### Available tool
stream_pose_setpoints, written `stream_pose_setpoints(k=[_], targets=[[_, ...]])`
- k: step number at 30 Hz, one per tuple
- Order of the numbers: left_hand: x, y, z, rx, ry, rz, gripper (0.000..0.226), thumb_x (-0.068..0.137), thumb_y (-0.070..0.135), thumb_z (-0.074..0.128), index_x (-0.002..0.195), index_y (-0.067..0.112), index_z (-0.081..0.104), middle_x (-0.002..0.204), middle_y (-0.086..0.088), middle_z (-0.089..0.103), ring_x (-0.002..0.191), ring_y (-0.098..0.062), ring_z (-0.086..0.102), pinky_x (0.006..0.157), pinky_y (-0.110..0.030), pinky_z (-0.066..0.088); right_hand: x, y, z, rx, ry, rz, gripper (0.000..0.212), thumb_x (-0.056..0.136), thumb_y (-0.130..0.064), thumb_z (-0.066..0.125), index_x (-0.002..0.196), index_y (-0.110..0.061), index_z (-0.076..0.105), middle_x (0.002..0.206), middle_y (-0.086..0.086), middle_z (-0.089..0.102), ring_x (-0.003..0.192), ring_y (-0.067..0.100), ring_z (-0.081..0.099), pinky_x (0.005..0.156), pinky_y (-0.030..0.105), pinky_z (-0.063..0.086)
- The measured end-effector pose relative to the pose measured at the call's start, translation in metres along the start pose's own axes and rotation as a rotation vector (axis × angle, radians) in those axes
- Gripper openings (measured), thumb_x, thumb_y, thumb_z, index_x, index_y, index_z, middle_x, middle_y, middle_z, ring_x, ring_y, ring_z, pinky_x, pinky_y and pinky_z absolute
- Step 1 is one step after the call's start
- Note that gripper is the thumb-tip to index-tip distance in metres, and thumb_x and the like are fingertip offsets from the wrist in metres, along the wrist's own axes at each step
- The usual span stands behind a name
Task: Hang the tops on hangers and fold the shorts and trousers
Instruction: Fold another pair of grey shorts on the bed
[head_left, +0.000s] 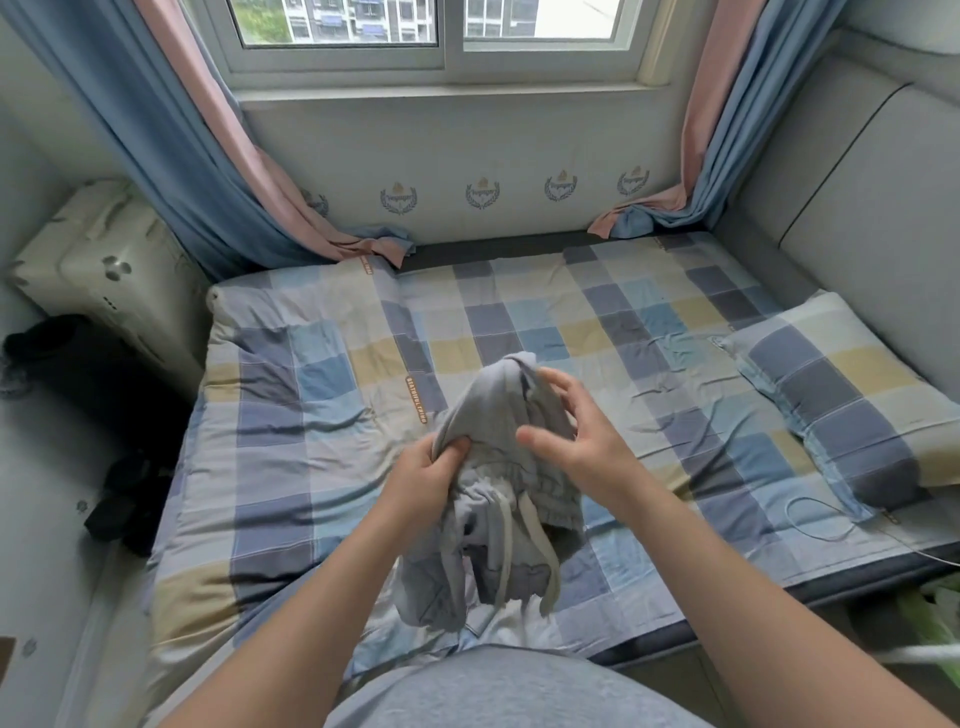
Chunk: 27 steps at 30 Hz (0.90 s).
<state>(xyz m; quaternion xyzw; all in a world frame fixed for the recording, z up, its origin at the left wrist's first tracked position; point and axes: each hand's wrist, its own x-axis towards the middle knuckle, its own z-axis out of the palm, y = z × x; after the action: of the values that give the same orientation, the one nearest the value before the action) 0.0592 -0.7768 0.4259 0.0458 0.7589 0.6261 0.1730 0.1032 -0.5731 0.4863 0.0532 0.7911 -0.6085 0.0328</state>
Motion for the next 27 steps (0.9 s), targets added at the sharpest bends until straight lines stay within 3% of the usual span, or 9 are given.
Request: stream_pose_setpoints(k=[3, 6, 8, 10, 12, 15, 19, 23, 27], targets=[[0.005, 0.014, -0.008, -0.118, 0.044, -0.079, 0.021, 0.102, 0.026, 0.057, 0.095, 0.014, 0.071, 0.085, -0.003, 0.078, 0.080, -0.017, 0.074, 0.069, -0.029, 0.056, -0.014, 0.010, 0.006, -0.266, -0.217, -0.038, 0.077, 0.076, -0.051, 0.078, 0.141, -0.058, 0.036, 0.158, -0.026, 0.017, 0.146, 0.005, 0.021, 0.115, 0.038, 0.023], [0.008, 0.027, -0.014, -0.214, 0.032, -0.144, 0.024, 0.102, 0.029, 0.056, 0.099, 0.011, 0.072, 0.090, -0.009, 0.078, 0.083, -0.022, 0.075, 0.070, -0.033, 0.059, -0.019, 0.014, 0.023, -0.251, -0.319, -0.063, 0.074, 0.076, -0.047, 0.078, 0.137, -0.061, 0.039, 0.157, -0.021, 0.027, 0.145, 0.003, 0.028, 0.118, 0.036, 0.029], [0.010, 0.033, -0.017, -0.222, 0.002, -0.178, 0.024, 0.102, 0.028, 0.056, 0.097, 0.011, 0.072, 0.087, -0.007, 0.078, 0.078, -0.019, 0.075, 0.064, -0.028, 0.057, -0.016, 0.015, 0.029, -0.219, -0.247, -0.059, 0.060, 0.081, -0.034, 0.078, 0.129, -0.053, 0.047, 0.136, -0.015, 0.053, 0.123, 0.003, 0.055, 0.105, 0.035, 0.047], [0.010, 0.036, -0.019, -0.203, -0.019, -0.213, 0.025, 0.102, 0.028, 0.057, 0.092, 0.009, 0.071, 0.080, -0.005, 0.077, 0.072, -0.016, 0.073, 0.061, -0.026, 0.056, -0.009, 0.011, 0.031, -0.258, -0.214, -0.041, 0.042, 0.087, -0.024, 0.074, 0.118, -0.043, 0.052, 0.109, -0.010, 0.063, 0.089, 0.003, 0.064, 0.081, 0.030, 0.056], [0.010, 0.035, -0.021, -0.194, -0.034, -0.245, 0.029, 0.102, 0.029, 0.056, 0.089, 0.008, 0.071, 0.079, -0.006, 0.076, 0.071, -0.018, 0.071, 0.063, -0.027, 0.056, -0.002, 0.008, 0.031, -0.312, -0.219, -0.028, 0.027, 0.091, -0.012, 0.062, 0.108, -0.032, 0.056, 0.085, -0.007, 0.060, 0.064, 0.002, 0.053, 0.061, 0.022, 0.046], [0.012, 0.032, -0.023, -0.215, -0.013, -0.260, 0.029, 0.102, 0.032, 0.056, 0.096, 0.009, 0.072, 0.089, -0.007, 0.077, 0.078, -0.017, 0.071, 0.069, -0.029, 0.057, 0.009, 0.005, 0.031, -0.339, -0.186, 0.023, 0.018, 0.091, -0.006, 0.052, 0.099, -0.021, 0.059, 0.067, -0.007, 0.050, 0.053, 0.003, 0.039, 0.056, 0.020, 0.034], [0.016, 0.023, -0.027, -0.069, 0.105, -0.271, 0.026, 0.099, 0.042, 0.058, 0.112, 0.021, 0.064, 0.103, 0.004, 0.065, 0.088, -0.009, 0.059, 0.066, -0.026, 0.044, 0.022, 0.006, 0.027, -0.116, 0.017, 0.197, 0.017, 0.095, -0.005, 0.047, 0.099, -0.005, 0.064, 0.075, 0.007, 0.059, 0.063, 0.016, 0.050, 0.059, 0.030, 0.040], [0.015, 0.011, -0.028, -0.082, 0.159, -0.318, 0.042, 0.096, 0.045, 0.061, 0.125, 0.013, 0.057, 0.122, 0.000, 0.060, 0.112, -0.016, 0.055, 0.086, -0.030, 0.041, 0.028, 0.007, 0.021, 0.174, 0.165, 0.339, 0.019, 0.099, -0.005, 0.044, 0.095, -0.009, 0.062, 0.078, 0.008, 0.064, 0.064, 0.017, 0.059, 0.059, 0.030, 0.047], [0.003, 0.006, -0.020, -0.039, 0.146, -0.491, 0.047, 0.087, 0.064, 0.062, 0.099, 0.018, 0.058, 0.090, 0.001, 0.056, 0.080, -0.015, 0.057, 0.066, -0.032, 0.042, 0.029, 0.000, 0.017, 0.509, 0.236, 0.339, 0.022, 0.100, 0.003, 0.039, 0.097, -0.008, 0.058, 0.075, 0.011, 0.062, 0.060, 0.021, 0.062, 0.058, 0.035, 0.054]])
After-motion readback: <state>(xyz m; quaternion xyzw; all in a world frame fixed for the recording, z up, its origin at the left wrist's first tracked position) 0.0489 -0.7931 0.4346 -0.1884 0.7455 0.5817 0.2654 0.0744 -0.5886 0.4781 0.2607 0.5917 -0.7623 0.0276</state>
